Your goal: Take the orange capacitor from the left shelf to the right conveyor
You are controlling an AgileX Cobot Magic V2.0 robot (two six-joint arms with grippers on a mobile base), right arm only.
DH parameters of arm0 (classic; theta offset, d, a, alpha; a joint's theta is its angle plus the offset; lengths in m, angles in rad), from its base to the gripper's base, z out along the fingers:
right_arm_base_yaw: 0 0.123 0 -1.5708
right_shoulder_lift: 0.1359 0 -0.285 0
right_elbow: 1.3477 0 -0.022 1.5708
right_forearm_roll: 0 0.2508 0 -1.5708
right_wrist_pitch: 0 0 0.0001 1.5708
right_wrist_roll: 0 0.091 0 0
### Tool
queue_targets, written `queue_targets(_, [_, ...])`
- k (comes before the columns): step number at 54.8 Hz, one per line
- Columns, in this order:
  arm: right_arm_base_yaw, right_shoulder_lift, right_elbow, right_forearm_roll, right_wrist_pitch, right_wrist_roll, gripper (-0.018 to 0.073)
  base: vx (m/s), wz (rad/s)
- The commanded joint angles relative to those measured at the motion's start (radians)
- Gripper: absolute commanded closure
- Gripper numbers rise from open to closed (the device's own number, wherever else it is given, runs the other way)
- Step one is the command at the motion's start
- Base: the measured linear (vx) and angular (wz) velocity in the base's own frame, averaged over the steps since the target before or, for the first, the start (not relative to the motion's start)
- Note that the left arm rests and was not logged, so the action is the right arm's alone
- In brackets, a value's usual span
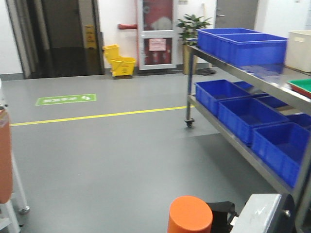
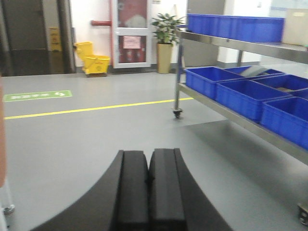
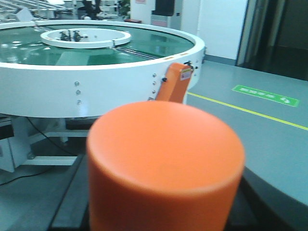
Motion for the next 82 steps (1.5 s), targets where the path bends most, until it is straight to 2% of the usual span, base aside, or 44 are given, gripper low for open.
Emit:
queue_targets(1, [-0.002,-0.012,-0.031,-0.004,-0.090,-0.005,0.0566,0.15,0.45])
queue_targets(34, [-0.002,-0.012,-0.031,-0.004,-0.091,-0.005,0.0566,0.22,0.42])
queue_targets(82, [-0.002,-0.012,-0.030,-0.003,-0.075,-0.005,0.0566,0.38,0.23])
